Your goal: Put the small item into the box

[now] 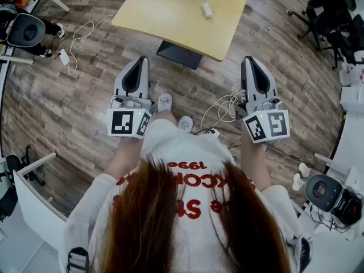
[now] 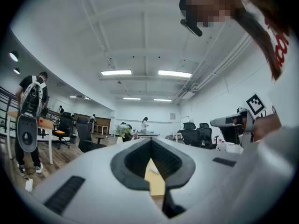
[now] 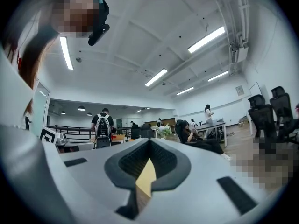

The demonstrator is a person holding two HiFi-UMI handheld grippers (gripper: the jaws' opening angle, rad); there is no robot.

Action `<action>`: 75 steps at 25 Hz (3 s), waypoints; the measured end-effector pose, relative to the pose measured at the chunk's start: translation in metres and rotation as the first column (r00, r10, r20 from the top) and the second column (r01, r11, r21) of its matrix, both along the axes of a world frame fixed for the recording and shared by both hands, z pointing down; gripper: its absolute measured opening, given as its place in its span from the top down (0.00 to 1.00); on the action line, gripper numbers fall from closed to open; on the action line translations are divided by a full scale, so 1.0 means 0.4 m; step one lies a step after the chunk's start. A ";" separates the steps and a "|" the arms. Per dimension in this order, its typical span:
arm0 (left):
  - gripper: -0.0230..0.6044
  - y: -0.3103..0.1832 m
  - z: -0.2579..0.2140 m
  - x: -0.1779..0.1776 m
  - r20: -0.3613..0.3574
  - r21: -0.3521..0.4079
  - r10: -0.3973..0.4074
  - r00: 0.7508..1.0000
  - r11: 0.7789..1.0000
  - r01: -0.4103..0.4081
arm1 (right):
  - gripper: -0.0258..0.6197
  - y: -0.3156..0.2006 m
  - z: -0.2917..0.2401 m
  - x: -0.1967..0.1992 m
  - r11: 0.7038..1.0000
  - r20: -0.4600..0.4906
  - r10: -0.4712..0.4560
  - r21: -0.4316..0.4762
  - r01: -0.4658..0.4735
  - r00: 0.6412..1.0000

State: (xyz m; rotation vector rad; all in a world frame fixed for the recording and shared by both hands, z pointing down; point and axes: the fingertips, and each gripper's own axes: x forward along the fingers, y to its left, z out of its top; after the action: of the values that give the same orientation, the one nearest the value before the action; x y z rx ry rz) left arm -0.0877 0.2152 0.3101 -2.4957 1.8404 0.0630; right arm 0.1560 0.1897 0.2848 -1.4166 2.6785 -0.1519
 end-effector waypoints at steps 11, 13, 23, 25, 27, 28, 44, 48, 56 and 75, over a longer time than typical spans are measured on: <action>0.95 -0.243 0.006 -0.019 -0.025 0.010 0.059 0.998 0.998 -0.059 | 0.95 -0.192 0.007 -0.025 0.999 -0.003 0.052 -0.008 -0.052 0.999; 0.95 -0.302 -0.001 -0.029 -0.026 0.017 0.079 0.996 0.997 -0.079 | 0.95 -0.240 0.003 -0.037 0.998 0.000 0.068 -0.007 -0.068 0.998; 0.95 -0.560 -0.020 -0.080 -0.021 0.027 0.167 0.986 0.986 -0.167 | 0.95 -0.451 -0.012 -0.099 0.990 0.016 0.142 -0.002 -0.142 0.990; 0.95 -0.593 -0.016 -0.084 -0.023 0.022 0.186 0.982 0.982 -0.186 | 0.95 -0.476 -0.008 -0.108 0.988 0.013 0.153 -0.009 -0.153 0.988; 0.95 -0.617 -0.013 -0.087 -0.025 0.019 0.200 0.980 0.980 -0.199 | 0.95 -0.497 -0.005 -0.117 0.987 0.009 0.157 -0.015 -0.157 0.988; 0.95 -0.627 -0.011 -0.089 -0.026 0.017 0.203 0.979 0.979 -0.202 | 0.95 -0.504 -0.003 -0.120 0.987 0.008 0.158 -0.018 -0.158 0.987; 0.95 -0.735 0.014 -0.087 -0.033 -0.019 0.079 0.996 0.997 -0.079 | 0.95 -0.682 0.012 -0.090 0.998 0.007 0.049 -0.040 -0.049 0.999; 0.95 -0.776 -0.001 -0.070 -0.030 -0.004 0.037 0.999 0.999 -0.038 | 0.95 -0.747 0.010 -0.071 0.999 0.010 0.002 -0.039 -0.002 1.000; 0.95 -0.838 0.021 -0.056 -0.027 -0.027 0.004 1.000 1.000 -0.004 | 0.95 -0.825 0.066 -0.085 0.993 0.010 -0.047 -0.108 0.048 0.999; 0.95 -0.950 0.179 -0.087 -0.043 -0.179 0.110 0.993 0.977 -0.116 | 0.82 -0.832 0.536 -0.187 0.817 -0.165 -0.031 -0.572 -0.070 0.986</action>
State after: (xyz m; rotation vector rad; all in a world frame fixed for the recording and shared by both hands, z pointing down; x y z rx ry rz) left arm -0.1225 -0.1648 0.3817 -2.7359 1.7903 -0.0642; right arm 0.0812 -0.1432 0.4990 -1.6603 2.8883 -0.9648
